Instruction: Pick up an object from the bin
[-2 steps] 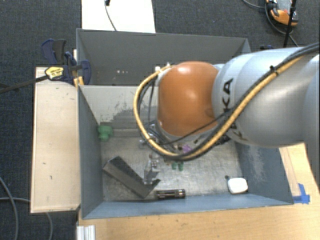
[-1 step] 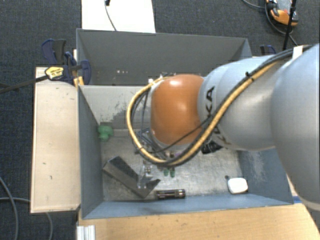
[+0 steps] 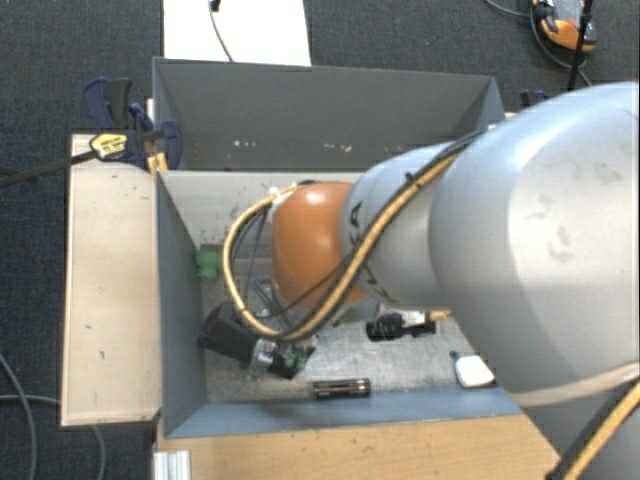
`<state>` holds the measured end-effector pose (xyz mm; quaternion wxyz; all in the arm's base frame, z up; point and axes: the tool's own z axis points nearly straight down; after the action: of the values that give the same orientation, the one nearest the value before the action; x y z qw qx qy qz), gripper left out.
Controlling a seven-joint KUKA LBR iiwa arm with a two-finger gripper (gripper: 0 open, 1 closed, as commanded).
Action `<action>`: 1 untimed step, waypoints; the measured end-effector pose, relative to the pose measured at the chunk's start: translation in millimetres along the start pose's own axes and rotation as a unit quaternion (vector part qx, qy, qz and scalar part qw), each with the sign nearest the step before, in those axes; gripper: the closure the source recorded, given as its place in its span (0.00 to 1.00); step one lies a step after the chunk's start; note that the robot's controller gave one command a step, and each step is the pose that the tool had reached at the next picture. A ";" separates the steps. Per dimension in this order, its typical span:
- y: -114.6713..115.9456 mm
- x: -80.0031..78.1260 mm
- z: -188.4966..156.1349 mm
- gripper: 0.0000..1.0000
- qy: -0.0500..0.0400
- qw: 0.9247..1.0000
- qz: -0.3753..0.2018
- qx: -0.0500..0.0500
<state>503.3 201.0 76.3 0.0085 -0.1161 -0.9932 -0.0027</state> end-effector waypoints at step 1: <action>-0.1 -0.1 0.0 1.00 0.000 1.000 0.001 0.000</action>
Offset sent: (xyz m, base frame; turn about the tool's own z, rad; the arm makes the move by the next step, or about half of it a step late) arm -0.0021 -0.0003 0.1051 0.0080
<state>503.4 200.9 76.3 0.0084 -0.1167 -0.9931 -0.0027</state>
